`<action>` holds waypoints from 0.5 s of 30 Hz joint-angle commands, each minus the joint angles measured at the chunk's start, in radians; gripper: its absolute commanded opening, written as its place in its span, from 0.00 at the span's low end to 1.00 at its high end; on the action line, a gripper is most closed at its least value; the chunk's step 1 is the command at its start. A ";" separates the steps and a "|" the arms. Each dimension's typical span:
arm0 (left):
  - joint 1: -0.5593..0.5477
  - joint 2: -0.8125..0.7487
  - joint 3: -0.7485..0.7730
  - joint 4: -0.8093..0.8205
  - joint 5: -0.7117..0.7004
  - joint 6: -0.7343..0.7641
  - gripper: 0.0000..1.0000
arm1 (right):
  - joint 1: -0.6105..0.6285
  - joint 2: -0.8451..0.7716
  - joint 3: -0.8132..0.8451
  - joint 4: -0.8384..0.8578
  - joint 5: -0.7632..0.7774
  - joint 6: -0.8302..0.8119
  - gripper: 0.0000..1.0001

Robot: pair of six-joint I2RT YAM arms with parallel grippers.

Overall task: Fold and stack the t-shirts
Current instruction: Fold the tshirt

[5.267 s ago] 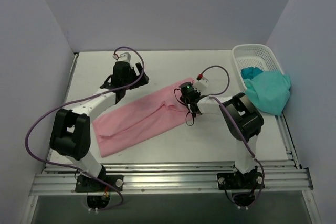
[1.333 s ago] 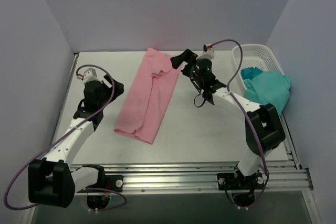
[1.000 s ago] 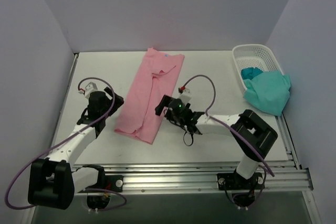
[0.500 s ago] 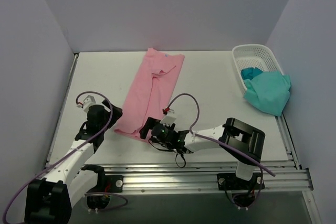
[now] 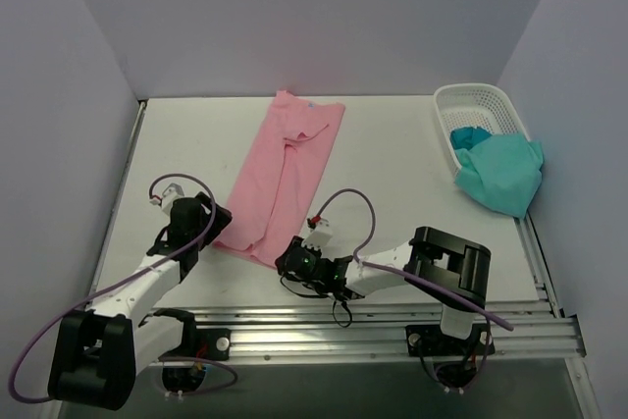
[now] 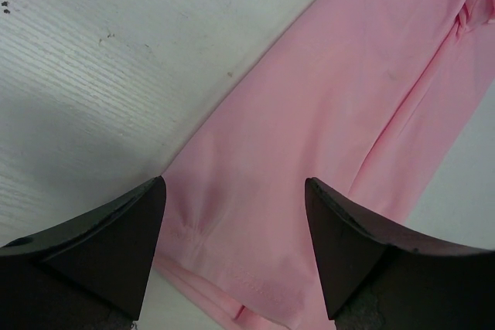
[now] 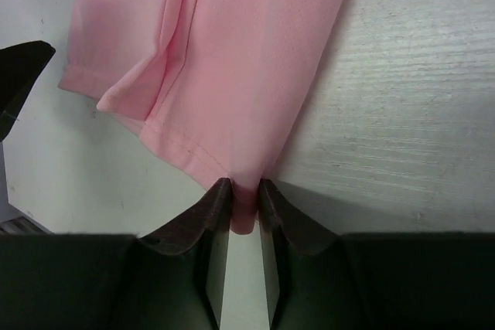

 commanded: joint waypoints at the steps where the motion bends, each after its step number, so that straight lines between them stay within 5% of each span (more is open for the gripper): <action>1: -0.007 0.001 0.005 0.069 0.000 -0.001 0.81 | 0.004 0.016 -0.042 -0.069 0.036 0.012 0.17; 5: -0.008 -0.010 0.000 0.065 0.004 -0.001 0.80 | -0.005 0.010 -0.061 -0.067 0.039 0.004 0.05; 15: -0.051 -0.009 -0.055 0.081 -0.019 -0.027 0.75 | -0.049 -0.039 -0.118 -0.072 0.059 0.002 0.01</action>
